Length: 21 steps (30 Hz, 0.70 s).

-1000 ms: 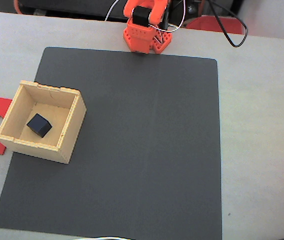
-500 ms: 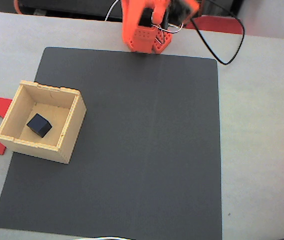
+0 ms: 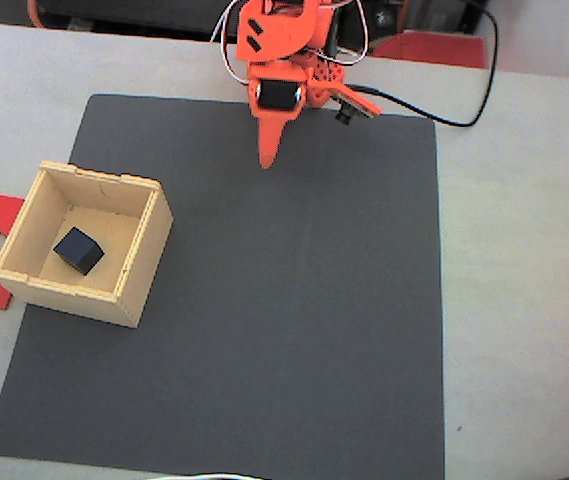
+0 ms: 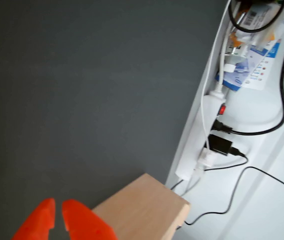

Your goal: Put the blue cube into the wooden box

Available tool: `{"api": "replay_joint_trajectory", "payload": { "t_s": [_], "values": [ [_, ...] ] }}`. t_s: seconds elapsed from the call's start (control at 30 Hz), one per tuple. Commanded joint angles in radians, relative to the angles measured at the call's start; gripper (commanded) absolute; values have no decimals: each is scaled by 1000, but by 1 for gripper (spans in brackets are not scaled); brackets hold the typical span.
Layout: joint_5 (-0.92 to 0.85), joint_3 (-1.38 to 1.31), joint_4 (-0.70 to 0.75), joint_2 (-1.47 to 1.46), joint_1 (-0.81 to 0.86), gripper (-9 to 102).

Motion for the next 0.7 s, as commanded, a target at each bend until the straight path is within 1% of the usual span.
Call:
{"api": "replay_joint_trajectory", "payload": {
  "t_s": [0.0,0.67],
  "values": [
    [35,3,-11,14,17,0],
    [34,2,-2,14,37,0]
  ]
}}
